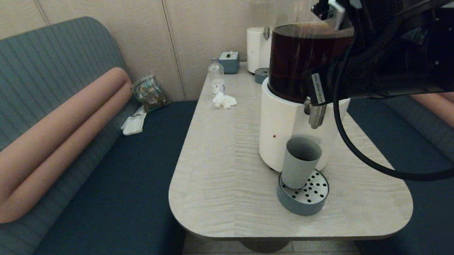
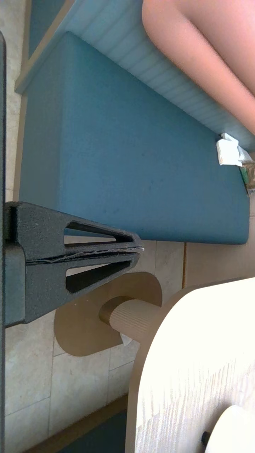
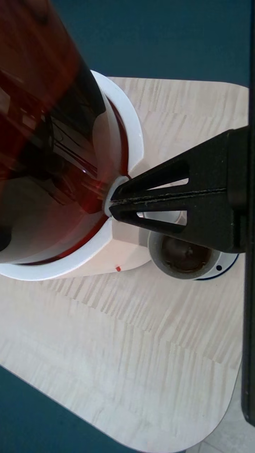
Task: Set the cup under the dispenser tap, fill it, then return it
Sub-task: Turn off the faucet
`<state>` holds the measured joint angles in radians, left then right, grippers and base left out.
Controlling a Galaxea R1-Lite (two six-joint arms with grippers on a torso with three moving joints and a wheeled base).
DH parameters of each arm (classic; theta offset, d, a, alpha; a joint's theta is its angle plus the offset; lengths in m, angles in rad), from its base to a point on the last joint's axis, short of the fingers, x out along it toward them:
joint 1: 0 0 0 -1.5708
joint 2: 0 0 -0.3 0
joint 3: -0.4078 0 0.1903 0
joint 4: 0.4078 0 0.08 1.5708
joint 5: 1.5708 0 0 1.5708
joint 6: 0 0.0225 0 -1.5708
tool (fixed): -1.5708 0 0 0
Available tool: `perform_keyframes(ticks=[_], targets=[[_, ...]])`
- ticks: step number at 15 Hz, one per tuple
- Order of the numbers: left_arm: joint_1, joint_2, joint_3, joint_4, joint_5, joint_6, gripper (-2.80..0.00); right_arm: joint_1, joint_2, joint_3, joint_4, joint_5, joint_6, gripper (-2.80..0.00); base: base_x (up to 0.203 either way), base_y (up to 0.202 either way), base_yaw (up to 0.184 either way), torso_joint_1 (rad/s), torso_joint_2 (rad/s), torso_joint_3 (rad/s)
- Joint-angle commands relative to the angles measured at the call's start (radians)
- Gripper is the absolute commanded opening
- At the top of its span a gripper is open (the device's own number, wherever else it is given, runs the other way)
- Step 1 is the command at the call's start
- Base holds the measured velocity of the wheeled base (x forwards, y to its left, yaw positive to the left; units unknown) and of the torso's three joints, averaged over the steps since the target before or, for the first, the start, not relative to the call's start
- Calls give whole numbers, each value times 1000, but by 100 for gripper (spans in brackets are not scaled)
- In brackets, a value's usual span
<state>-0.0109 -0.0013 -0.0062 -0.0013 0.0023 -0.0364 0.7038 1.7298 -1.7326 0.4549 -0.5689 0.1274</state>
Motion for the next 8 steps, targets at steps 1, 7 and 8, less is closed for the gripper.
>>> perform_keyframes(ticks=[1, 7, 8], targets=[[0, 0, 0, 0, 1, 0, -280, 1, -14, 23, 3, -4, 0, -280, 0, 0, 0, 0, 0, 0], [0, 0, 0, 0, 0, 0, -280, -13, -313, 382, -71, -39, -1, -280, 0, 0, 0, 0, 0, 0], [0, 0, 0, 0, 1, 0, -280, -16, -384, 444, -92, -61, -3, -280, 0, 0, 0, 0, 0, 0]])
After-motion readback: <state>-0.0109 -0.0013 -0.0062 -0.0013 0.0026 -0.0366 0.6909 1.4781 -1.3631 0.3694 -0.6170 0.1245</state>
